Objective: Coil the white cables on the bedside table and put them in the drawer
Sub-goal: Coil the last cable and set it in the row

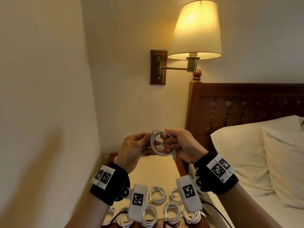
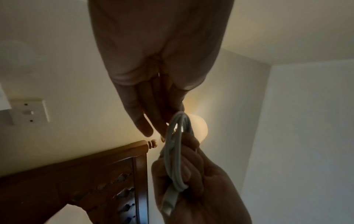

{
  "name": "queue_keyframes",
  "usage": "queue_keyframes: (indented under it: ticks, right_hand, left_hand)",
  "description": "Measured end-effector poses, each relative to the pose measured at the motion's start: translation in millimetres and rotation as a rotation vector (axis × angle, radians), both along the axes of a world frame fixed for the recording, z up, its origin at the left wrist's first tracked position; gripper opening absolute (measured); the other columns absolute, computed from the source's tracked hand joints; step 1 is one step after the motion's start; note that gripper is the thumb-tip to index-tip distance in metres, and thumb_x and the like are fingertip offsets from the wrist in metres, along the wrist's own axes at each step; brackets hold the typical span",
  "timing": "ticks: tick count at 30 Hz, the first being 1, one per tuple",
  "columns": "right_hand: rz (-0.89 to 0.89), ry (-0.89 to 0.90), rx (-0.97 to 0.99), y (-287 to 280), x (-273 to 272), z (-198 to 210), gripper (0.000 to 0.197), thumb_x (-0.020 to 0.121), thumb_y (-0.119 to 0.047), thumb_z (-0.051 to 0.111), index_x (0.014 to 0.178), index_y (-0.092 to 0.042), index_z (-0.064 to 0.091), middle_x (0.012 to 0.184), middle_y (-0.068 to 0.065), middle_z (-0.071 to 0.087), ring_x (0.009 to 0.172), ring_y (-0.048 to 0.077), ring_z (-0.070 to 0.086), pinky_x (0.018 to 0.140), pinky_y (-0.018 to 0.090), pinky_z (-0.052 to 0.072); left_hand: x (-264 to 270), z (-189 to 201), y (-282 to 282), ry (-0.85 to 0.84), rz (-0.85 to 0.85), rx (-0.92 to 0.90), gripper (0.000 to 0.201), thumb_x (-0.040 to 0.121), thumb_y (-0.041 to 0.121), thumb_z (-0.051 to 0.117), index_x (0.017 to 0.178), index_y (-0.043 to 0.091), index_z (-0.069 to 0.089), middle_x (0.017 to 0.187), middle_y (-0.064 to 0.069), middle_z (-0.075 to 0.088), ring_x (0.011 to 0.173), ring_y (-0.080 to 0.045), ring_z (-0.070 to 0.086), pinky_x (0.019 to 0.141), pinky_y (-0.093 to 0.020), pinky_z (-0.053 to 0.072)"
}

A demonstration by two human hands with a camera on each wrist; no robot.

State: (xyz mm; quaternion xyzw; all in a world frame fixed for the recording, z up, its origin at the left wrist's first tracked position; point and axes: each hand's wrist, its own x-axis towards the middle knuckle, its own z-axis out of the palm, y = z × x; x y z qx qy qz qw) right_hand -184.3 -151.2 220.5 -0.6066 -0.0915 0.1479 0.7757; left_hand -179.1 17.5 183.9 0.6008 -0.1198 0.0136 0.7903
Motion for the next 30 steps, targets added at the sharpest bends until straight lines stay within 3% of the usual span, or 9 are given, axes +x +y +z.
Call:
queue_keyframes:
  ticks: [5,9,11,14,17,20,25,27,30]
  right_hand:
    - [-0.035,-0.020,-0.084,1,-2,2,0.041,0.105,-0.019,0.029,0.071,-0.009,0.049,0.050,-0.006,0.027,0.040,0.004,0.021,0.049,0.021,0.025]
    - [-0.120,-0.113,-0.211,6,-1,-3,0.041,0.106,-0.021,0.029,0.073,-0.010,0.050,0.056,-0.003,0.035,0.042,0.006,0.028,0.044,0.020,0.030]
    - [-0.173,-0.167,-0.287,9,0,-5,0.039,0.106,-0.025,0.033,0.076,-0.011,0.053,0.064,0.002,0.042,0.048,0.008,0.034,0.048,0.022,0.033]
    - [-0.204,-0.197,-0.349,11,2,-7,0.038,0.106,-0.030,0.034,0.079,-0.011,0.055,0.072,0.008,0.043,0.052,0.013,0.038,0.053,0.025,0.037]
    - [-0.191,-0.169,-0.334,14,6,-10,0.037,0.103,-0.037,0.036,0.087,-0.011,0.058,0.084,0.013,0.049,0.070,0.030,0.046,0.068,0.038,0.042]
    - [-0.178,-0.162,-0.340,19,5,-14,0.037,0.103,-0.037,0.036,0.094,-0.009,0.059,0.096,0.014,0.048,0.084,0.030,0.043,0.075,0.042,0.038]
    - [-0.210,-0.180,-0.321,17,11,-15,0.041,0.104,-0.039,0.035,0.093,-0.006,0.057,0.070,0.008,0.047,0.059,0.020,0.046,0.058,0.029,0.041]
    - [-0.208,-0.194,-0.302,14,11,-14,0.041,0.104,-0.039,0.035,0.092,-0.006,0.056,0.068,0.005,0.047,0.055,0.017,0.045,0.056,0.030,0.040]
    - [-0.207,-0.242,-0.272,13,8,-12,0.039,0.105,-0.037,0.035,0.079,-0.013,0.052,0.063,-0.001,0.044,0.051,0.009,0.040,0.054,0.026,0.037]
  left_hand:
    - [1,-2,3,0.071,-0.071,-0.090,0.021,0.095,0.013,0.051,0.098,0.001,0.068,0.090,-0.019,0.073,0.081,-0.026,0.072,0.066,-0.031,0.057]
    - [4,-3,6,0.050,-0.048,-0.050,0.019,0.095,0.012,0.052,0.097,0.003,0.068,0.091,-0.016,0.074,0.085,-0.027,0.072,0.074,-0.037,0.059]
    - [3,-2,7,0.048,-0.048,-0.043,0.020,0.096,0.012,0.051,0.095,0.004,0.069,0.089,-0.013,0.074,0.082,-0.025,0.072,0.078,-0.039,0.058]
    - [1,1,9,0.055,-0.067,-0.062,0.022,0.098,0.011,0.047,0.095,0.003,0.067,0.087,-0.013,0.074,0.080,-0.023,0.072,0.068,-0.033,0.058]
    - [0,4,9,0.099,-0.109,-0.058,0.025,0.099,0.014,0.045,0.099,0.002,0.066,0.090,-0.015,0.073,0.084,-0.026,0.070,0.073,-0.037,0.058]
    - [-6,3,5,0.179,-0.183,-0.018,0.025,0.099,0.022,0.046,0.098,0.008,0.066,0.079,-0.007,0.068,0.081,-0.023,0.059,0.075,-0.036,0.046]
    - [-16,9,-6,0.165,-0.251,-0.048,0.038,0.100,0.042,0.043,0.091,0.015,0.067,0.063,0.004,0.050,0.067,-0.012,0.055,0.077,-0.036,0.040]
    - [-18,10,-7,0.002,-0.179,0.145,0.023,0.099,0.028,0.050,0.110,0.014,0.064,0.070,0.006,0.062,0.071,-0.007,0.062,0.077,-0.031,0.046]
    - [-20,9,-8,-0.120,-0.142,0.257,0.027,0.101,0.016,0.046,0.126,0.016,0.056,0.083,0.008,0.068,0.081,-0.005,0.065,0.083,-0.030,0.055]
